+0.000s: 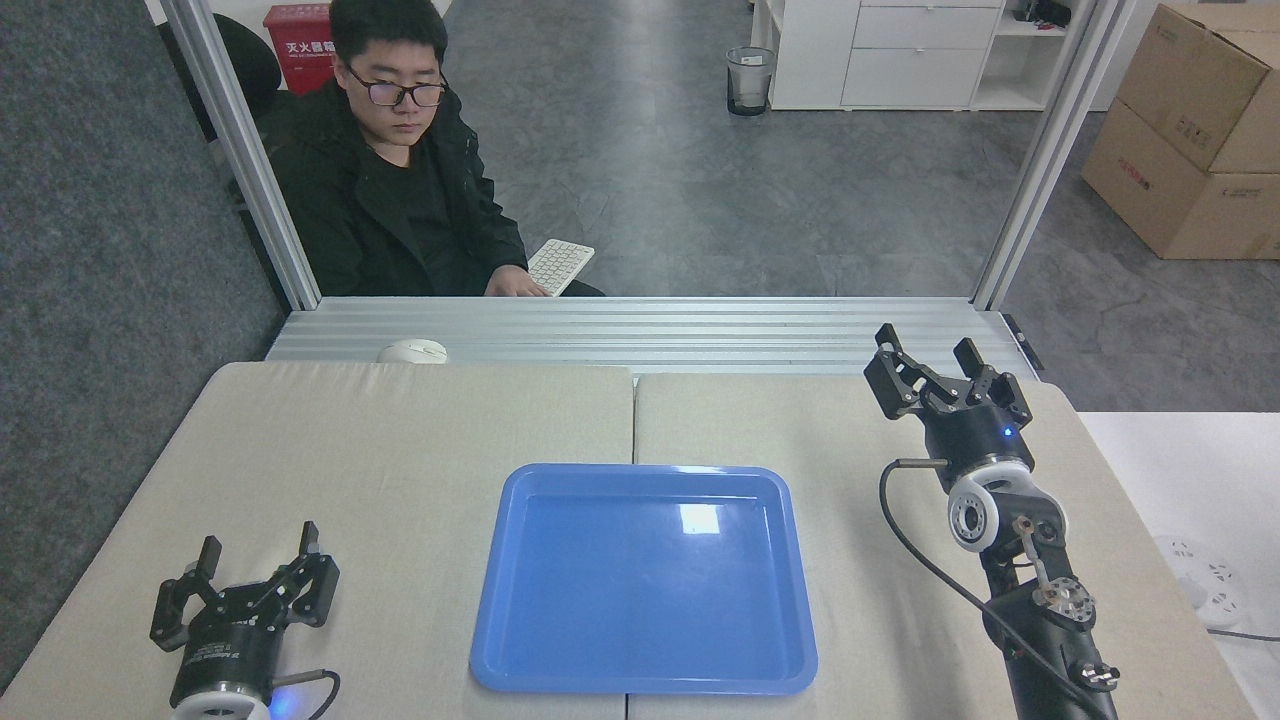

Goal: Pick up switch part and place in tray
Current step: 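Lower the left gripper down onto the white-and-green switch part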

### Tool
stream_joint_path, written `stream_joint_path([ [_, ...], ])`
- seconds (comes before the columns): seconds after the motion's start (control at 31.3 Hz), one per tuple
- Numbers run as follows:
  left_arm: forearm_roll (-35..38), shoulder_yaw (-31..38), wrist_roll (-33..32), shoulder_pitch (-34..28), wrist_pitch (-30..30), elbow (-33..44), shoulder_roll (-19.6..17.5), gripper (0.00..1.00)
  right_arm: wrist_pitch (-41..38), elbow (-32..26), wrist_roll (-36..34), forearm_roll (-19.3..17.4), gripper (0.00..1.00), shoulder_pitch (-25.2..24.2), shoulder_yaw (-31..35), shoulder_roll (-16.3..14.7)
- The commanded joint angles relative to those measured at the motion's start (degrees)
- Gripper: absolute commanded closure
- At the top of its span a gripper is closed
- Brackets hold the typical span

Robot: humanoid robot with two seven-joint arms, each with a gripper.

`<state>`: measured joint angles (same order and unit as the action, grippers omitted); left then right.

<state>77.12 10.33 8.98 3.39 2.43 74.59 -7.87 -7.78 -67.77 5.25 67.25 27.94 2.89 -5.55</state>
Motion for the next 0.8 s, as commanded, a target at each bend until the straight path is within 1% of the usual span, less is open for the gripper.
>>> stream_joint_path([
  [0.0,0.6,1.6,0.1,-1.8,0.1,-2.5,-0.7,0.01,0.1,0.0,0.0,0.0,0.0,0.0,-0.1,-0.1],
  [0.1,0.8,1.5,0.4,-2.0,0.2,-5.5,-0.7,0.01,0.1,0.0,0.0,0.0,0.0,0.0,-0.1,-0.1],
  [0.22,1.4,1.4,2.4,-1.7,0.3,-9.0,-1.1,0.01,0.1,0.0,0.0,0.0,0.0,0.0,-0.1,-0.1],
  [0.38,1.5,0.2,2.8,-1.4,0.3,-10.4,-1.5,0.01,0.1,0.0,0.0,0.0,0.0,0.0,-0.1,-0.1],
  [0.51,1.7,-1.7,3.0,-1.1,0.3,-13.1,-1.6,0.01,0.1,0.0,0.0,0.0,0.0,0.0,-0.1,-0.1],
  [0.64,1.7,-1.8,4.5,-1.0,0.3,-14.0,-1.6,0.01,0.1,0.0,0.0,0.0,0.0,0.0,-0.1,-0.1],
  [0.77,1.7,-1.9,4.6,-1.0,0.3,-14.6,-1.6,0.02,0.1,0.0,0.0,0.0,0.0,0.0,-0.1,-0.1],
])
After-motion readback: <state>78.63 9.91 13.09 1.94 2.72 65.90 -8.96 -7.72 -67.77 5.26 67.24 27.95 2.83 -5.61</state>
